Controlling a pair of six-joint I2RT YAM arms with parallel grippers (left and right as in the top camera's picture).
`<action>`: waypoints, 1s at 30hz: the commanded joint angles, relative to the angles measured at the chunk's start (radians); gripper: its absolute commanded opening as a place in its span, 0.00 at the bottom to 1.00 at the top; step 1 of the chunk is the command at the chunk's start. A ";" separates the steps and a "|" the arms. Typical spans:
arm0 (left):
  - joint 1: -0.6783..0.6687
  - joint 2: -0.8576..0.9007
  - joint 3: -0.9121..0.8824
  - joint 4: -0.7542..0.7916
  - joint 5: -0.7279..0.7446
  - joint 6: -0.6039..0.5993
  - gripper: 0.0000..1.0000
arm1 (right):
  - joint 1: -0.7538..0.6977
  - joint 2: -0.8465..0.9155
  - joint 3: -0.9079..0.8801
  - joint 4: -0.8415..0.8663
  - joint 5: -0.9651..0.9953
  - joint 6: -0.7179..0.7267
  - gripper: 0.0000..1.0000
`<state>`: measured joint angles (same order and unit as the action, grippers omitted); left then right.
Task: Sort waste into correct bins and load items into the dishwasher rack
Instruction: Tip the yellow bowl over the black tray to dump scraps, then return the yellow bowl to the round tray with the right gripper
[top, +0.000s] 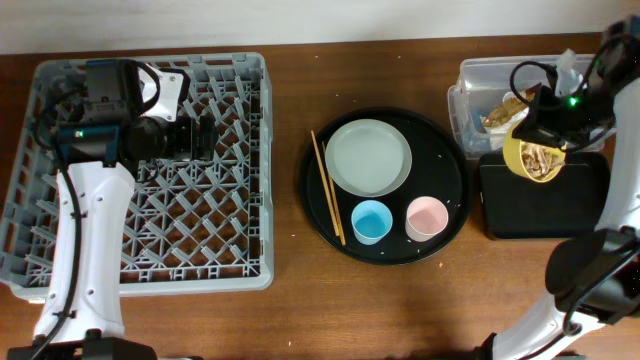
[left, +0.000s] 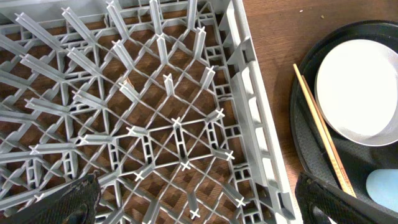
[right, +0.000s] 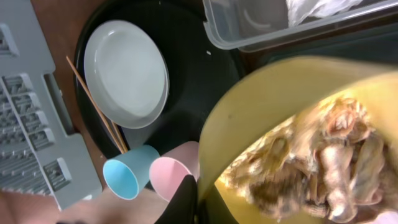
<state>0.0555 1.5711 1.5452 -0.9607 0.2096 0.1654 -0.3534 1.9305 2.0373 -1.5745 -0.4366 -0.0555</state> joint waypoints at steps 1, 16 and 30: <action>-0.001 0.005 0.019 0.000 0.004 0.016 0.99 | -0.065 -0.005 -0.133 0.085 -0.169 -0.110 0.04; -0.001 0.005 0.019 0.000 0.004 0.016 0.99 | -0.456 -0.003 -0.559 0.373 -0.740 -0.547 0.04; -0.001 0.005 0.019 0.000 0.004 0.016 0.99 | -0.583 -0.003 -0.748 0.455 -1.111 -0.451 0.04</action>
<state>0.0555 1.5711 1.5452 -0.9611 0.2096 0.1654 -0.9108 1.9347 1.2938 -1.1046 -1.4944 -0.5488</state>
